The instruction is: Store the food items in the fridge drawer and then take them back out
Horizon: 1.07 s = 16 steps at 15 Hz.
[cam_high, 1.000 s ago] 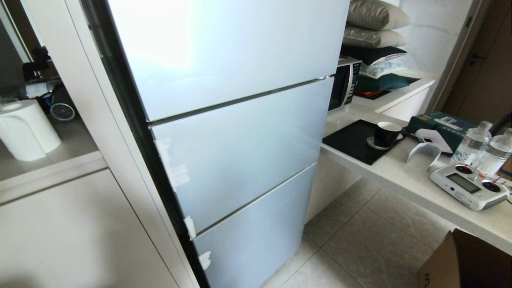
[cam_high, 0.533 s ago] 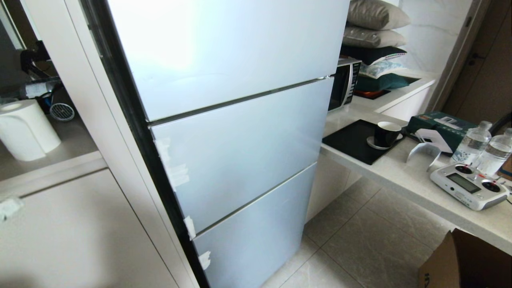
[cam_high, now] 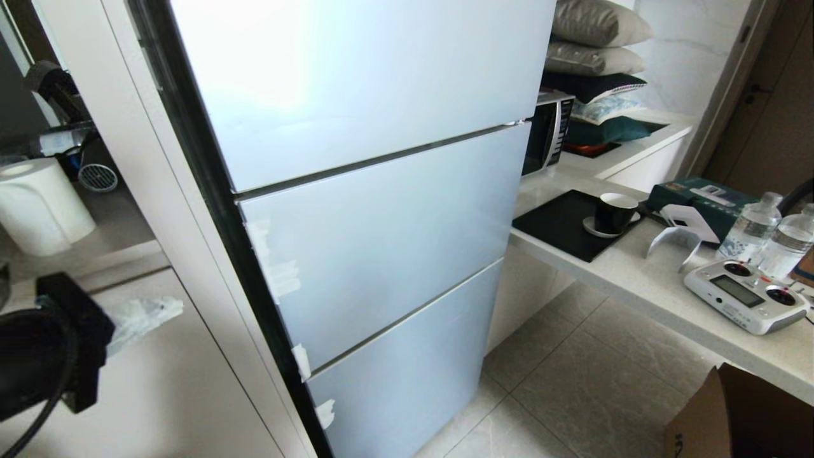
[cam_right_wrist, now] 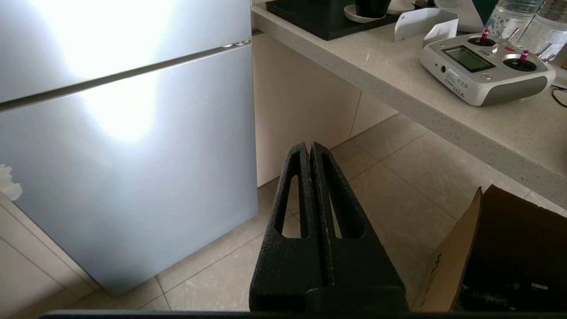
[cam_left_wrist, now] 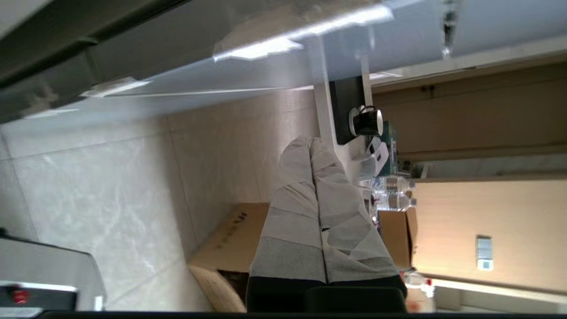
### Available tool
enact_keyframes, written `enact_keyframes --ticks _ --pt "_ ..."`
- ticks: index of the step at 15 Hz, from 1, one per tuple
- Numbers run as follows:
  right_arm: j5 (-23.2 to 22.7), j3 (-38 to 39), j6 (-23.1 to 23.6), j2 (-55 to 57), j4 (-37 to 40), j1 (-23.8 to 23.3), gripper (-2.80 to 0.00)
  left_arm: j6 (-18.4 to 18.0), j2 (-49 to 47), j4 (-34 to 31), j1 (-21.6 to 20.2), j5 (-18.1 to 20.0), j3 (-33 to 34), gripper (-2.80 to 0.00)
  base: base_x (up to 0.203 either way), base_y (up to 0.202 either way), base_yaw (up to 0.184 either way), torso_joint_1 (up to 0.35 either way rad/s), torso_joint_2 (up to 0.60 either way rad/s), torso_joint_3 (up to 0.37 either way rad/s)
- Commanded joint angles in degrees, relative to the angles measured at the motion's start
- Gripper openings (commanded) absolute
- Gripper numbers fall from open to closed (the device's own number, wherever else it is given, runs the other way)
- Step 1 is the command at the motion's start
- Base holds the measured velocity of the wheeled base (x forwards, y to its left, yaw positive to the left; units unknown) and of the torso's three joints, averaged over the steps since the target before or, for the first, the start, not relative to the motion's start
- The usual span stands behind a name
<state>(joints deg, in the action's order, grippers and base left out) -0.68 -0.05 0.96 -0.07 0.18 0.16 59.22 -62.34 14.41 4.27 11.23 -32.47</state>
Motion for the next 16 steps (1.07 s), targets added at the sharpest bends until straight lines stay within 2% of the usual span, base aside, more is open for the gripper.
enact_keyframes --ticks 1,3,6,8,11,16 --pt "0.0 0.0 0.0 0.0 0.0 0.0 -2.80 1.1 -12.8 10.2 0.0 0.4 0.7 -2.80 0.000 0.000 0.000 0.000 0.00 0.000" --pt "0.0 0.0 0.0 0.0 0.0 0.0 -2.80 3.1 -18.6 19.6 0.0 0.6 -0.1 -2.80 0.000 0.000 0.000 0.000 0.00 0.000" --pt "0.0 0.0 0.0 0.0 0.0 0.0 -2.80 6.5 -24.2 26.3 -0.6 0.5 -3.0 -2.80 0.000 0.000 0.000 0.000 0.00 0.000" --pt "0.0 0.0 0.0 0.0 0.0 0.0 -2.80 6.9 -25.4 31.2 -0.8 -0.3 -3.0 -2.80 0.000 0.000 0.000 0.000 0.00 0.000" --pt "0.0 0.0 0.0 0.0 0.0 0.0 -2.80 6.8 -28.7 33.5 -0.8 -2.7 -5.2 -2.80 0.000 0.000 0.000 0.000 0.00 0.000" --pt "0.0 0.0 0.0 0.0 0.0 0.0 -2.80 7.0 -29.5 33.7 0.8 -2.9 -5.9 -2.80 0.000 0.000 0.000 0.000 0.00 0.000"
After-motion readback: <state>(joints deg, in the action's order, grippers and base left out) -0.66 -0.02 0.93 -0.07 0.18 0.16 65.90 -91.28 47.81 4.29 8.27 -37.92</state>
